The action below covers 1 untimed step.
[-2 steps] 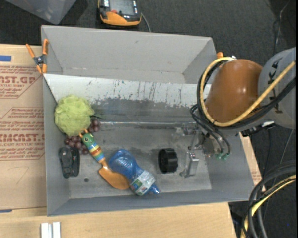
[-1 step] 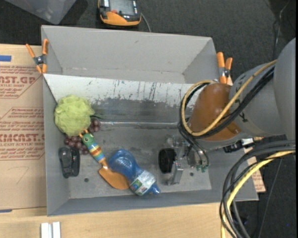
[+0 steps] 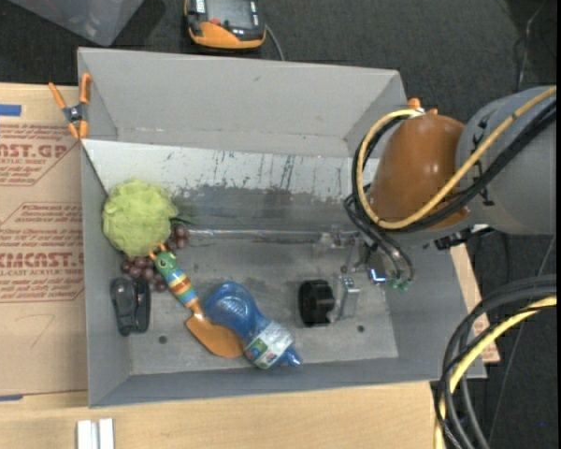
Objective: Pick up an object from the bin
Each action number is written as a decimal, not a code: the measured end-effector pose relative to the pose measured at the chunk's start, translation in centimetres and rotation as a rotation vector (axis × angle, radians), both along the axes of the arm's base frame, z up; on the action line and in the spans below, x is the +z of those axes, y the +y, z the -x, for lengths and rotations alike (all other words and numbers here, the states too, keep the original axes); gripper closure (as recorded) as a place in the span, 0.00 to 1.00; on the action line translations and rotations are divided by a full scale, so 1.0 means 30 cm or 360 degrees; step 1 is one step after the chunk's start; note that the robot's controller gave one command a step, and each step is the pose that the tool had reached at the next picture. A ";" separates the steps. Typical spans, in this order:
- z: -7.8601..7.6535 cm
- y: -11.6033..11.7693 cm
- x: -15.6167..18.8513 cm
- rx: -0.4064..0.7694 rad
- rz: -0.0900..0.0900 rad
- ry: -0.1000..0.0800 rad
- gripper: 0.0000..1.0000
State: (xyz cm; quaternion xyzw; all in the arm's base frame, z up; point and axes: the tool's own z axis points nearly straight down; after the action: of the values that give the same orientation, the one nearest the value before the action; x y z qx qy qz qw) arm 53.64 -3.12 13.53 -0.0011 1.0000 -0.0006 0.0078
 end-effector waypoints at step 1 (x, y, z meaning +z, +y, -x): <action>0.085 -0.001 -0.124 -0.0398 -0.0007 0.0041 0.00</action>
Offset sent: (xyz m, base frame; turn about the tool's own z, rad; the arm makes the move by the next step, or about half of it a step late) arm -0.0242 -0.0050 -0.0653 0.1413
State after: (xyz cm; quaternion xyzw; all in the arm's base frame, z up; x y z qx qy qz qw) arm 51.08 -3.15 9.82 0.1236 0.9923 0.0007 -0.0051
